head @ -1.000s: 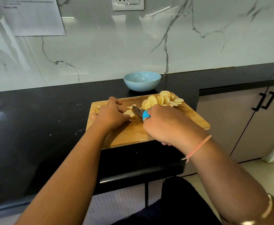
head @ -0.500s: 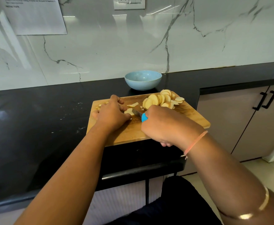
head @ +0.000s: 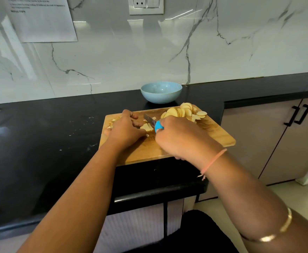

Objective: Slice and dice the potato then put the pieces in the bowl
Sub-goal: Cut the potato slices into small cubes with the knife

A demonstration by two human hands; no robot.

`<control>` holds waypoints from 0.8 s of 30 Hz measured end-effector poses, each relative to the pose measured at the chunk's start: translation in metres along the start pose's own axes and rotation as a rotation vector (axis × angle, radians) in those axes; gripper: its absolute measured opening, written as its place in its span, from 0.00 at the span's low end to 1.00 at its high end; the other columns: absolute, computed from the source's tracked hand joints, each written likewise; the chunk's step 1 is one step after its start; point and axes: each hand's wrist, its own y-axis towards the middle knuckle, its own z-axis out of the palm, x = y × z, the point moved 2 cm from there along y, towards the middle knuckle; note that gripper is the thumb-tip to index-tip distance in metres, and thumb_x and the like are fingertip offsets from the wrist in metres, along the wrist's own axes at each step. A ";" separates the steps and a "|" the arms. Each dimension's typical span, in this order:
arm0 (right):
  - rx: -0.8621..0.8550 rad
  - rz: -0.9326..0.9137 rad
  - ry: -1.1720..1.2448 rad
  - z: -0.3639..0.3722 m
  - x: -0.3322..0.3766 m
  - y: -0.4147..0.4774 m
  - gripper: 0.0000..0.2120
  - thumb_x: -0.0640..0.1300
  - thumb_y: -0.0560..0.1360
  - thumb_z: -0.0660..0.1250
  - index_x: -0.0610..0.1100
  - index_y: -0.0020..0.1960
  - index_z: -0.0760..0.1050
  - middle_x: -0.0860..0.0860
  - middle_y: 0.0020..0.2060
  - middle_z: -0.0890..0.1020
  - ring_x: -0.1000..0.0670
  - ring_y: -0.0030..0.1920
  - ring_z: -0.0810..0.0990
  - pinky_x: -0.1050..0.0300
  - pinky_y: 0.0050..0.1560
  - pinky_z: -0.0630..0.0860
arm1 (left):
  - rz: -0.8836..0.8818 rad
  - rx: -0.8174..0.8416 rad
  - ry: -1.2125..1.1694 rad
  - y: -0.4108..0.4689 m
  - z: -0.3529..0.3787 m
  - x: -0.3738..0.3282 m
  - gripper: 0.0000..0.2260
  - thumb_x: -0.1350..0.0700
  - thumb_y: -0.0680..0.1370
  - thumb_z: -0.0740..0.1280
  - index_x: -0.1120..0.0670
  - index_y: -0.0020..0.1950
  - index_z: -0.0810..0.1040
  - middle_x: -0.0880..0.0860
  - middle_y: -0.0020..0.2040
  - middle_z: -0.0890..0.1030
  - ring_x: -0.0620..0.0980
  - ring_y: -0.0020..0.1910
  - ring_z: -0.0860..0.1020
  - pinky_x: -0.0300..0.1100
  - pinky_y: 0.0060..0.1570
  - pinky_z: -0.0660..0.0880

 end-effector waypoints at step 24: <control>0.029 -0.014 -0.012 -0.006 -0.008 -0.017 0.19 0.45 0.78 0.56 0.47 0.69 0.68 0.49 0.36 0.75 0.52 0.32 0.72 0.60 0.31 0.70 | -0.031 -0.025 0.042 -0.001 -0.004 0.003 0.19 0.53 0.72 0.74 0.46 0.53 0.65 0.41 0.41 0.78 0.46 0.52 0.77 0.53 0.65 0.67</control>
